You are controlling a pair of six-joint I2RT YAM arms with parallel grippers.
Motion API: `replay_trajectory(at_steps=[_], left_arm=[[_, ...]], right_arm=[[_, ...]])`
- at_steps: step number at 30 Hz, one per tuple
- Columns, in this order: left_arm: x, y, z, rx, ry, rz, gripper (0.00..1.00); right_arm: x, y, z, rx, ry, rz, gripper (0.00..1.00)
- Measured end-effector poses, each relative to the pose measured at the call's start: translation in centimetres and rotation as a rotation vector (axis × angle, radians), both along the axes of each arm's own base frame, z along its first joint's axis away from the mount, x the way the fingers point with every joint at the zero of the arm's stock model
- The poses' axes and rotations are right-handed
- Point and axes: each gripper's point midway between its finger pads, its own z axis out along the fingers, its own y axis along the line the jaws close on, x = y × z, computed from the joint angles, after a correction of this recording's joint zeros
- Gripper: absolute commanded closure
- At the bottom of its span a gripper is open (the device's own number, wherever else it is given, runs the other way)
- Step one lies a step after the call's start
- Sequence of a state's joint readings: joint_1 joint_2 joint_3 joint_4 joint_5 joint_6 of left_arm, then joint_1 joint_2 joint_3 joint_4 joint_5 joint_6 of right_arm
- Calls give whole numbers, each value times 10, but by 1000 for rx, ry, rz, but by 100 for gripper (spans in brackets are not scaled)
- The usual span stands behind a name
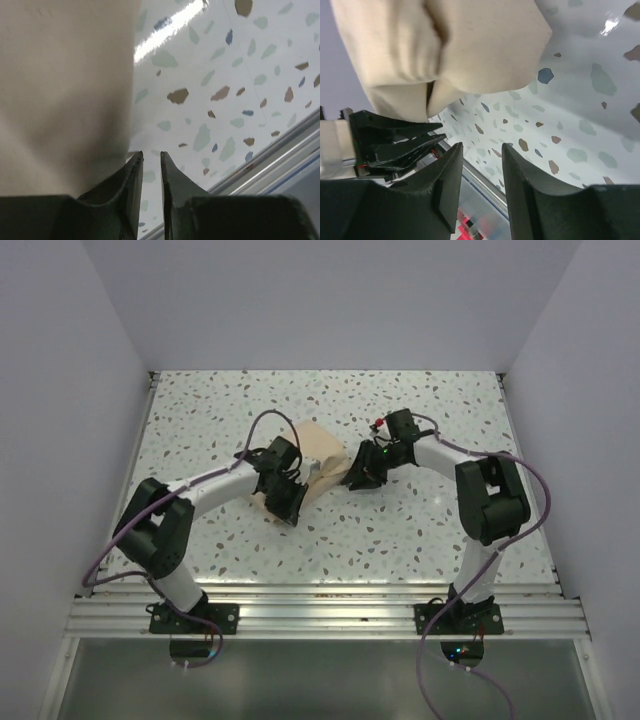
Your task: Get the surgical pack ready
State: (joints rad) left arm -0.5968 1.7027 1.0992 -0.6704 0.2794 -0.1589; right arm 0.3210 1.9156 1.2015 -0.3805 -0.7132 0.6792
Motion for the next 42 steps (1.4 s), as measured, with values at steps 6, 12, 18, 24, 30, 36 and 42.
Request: replay_trajectory(at_steps=[6, 12, 18, 24, 30, 36, 42], left_arm=[[-30, 10, 45, -127, -99, -24, 71], [-24, -4, 107, -303, -249, 26, 68], [0, -13, 105, -278, -251, 97, 69], [11, -12, 85, -224, -236, 132, 71], [17, -10, 73, -198, -244, 154, 72], [16, -2, 58, -150, -227, 171, 73], [17, 2, 47, -115, -215, 190, 75]], right_arm=[[43, -23, 56, -54, -220, 14, 34], [56, -14, 69, -8, -296, 46, 32], [63, 2, 42, 13, -258, 73, 39], [67, 10, 28, 17, -236, 72, 46], [72, 12, 33, 27, -242, 58, 51], [82, 17, 42, 40, -266, 54, 56], [81, 23, 45, 60, -266, 61, 66]])
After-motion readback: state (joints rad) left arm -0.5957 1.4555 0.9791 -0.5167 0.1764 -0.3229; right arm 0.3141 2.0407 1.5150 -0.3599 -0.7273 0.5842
